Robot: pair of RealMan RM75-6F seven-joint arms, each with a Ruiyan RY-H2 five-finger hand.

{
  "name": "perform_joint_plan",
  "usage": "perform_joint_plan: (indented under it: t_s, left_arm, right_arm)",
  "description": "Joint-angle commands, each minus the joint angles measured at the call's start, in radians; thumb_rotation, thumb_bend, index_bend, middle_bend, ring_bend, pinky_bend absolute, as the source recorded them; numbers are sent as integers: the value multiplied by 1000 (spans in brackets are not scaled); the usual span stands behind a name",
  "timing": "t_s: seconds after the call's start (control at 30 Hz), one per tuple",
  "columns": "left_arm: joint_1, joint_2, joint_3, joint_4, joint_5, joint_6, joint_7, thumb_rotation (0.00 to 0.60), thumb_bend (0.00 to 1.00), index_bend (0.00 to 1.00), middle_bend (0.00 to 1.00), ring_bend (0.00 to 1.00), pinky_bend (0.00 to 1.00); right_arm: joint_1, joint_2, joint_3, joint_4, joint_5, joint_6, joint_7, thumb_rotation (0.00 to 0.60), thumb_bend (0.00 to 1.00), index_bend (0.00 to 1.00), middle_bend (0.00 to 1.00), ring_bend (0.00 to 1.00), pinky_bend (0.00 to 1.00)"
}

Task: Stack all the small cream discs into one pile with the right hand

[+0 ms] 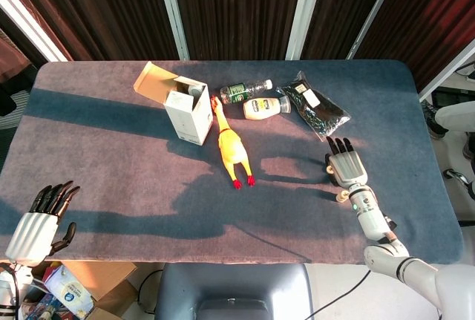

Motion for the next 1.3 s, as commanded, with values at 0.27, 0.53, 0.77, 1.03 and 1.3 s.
perform_joint_plan:
  t_s: [0.27,0.53,0.77,1.03,1.3]
  left_arm:
    - [0,-1,0,0,1,1,0,600,528,0,0,0,48]
    - [1,-1,1,-2,1,4,3,600,528,0,0,0,48]
    - [4,0,2,-2,3,8,4,600,528,0,0,0,48]
    - [4,1,3,-4,4,8,1,600,528,0,0,0,48]
    - [4,1,4,-3,6,8,2,600,528,0,0,0,48]
  right_arm:
    - [-36,65,-23,-123,-70,104,37,600,497,629,0,0,0]
    - [-106,204,-107,-367,-205,230,84,600,497,633,0,0,0]
    - [-167,303,-179,-469,-284,298,129,600,496,633,0,0,0]
    - [-206,346,-192,-432,-280,313,176,600,497,633,0,0,0]
    - [-208,331,-158,-362,-233,281,204,600,496,633,0,0,0]
